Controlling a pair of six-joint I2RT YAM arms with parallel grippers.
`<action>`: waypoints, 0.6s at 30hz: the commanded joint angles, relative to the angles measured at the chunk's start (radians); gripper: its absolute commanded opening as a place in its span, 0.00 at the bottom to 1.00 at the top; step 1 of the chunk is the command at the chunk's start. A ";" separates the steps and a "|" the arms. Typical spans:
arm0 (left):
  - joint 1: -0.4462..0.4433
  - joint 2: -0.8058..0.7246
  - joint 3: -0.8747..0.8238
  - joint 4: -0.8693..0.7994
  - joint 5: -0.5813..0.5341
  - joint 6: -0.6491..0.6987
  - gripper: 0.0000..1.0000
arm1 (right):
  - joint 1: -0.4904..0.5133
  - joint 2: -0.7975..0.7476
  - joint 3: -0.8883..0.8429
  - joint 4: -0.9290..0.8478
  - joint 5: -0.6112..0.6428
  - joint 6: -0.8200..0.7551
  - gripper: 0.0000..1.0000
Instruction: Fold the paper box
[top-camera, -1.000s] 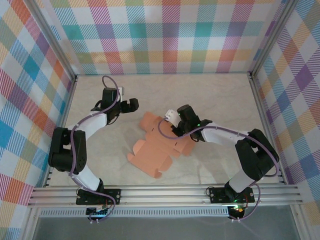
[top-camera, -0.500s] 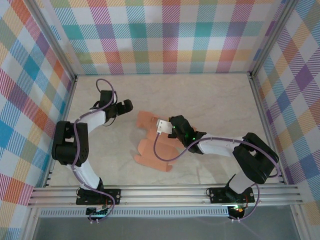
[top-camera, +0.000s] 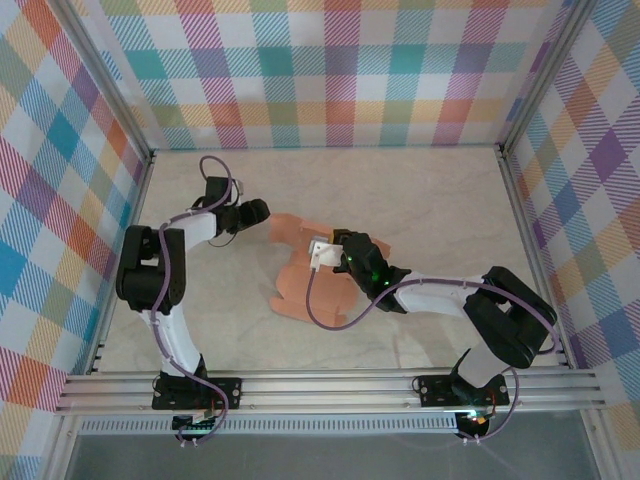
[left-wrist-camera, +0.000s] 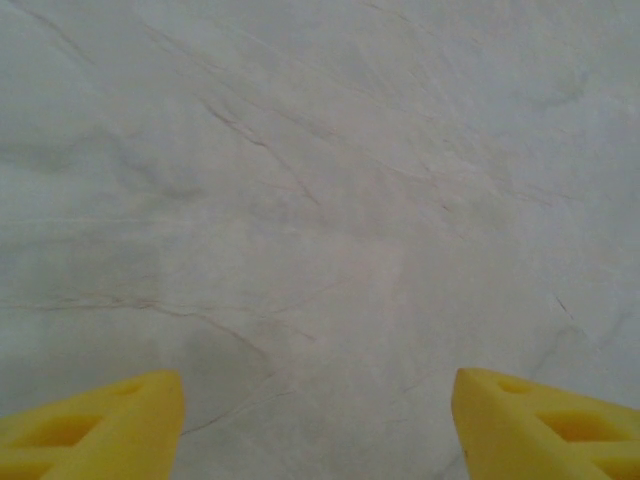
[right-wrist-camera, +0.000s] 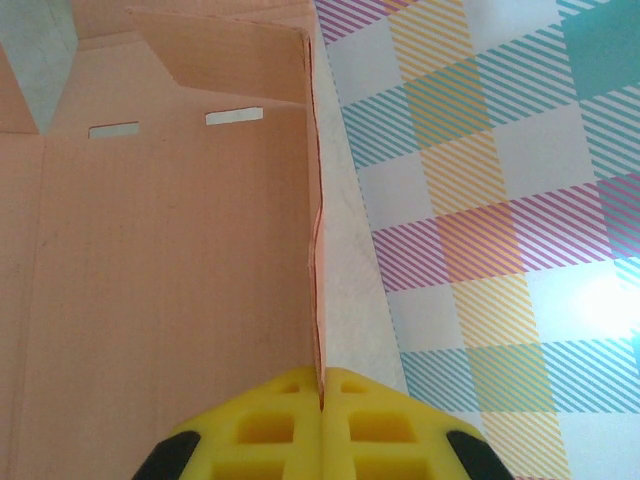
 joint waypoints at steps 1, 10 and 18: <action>-0.015 0.008 0.035 -0.017 0.120 0.058 0.68 | 0.009 0.024 -0.005 0.049 0.011 -0.022 0.00; -0.096 -0.121 -0.122 0.087 0.145 0.099 0.61 | 0.017 0.066 -0.011 0.108 0.050 -0.068 0.00; -0.110 -0.149 -0.220 0.152 0.149 0.064 0.60 | 0.032 0.167 -0.038 0.250 0.090 -0.162 0.00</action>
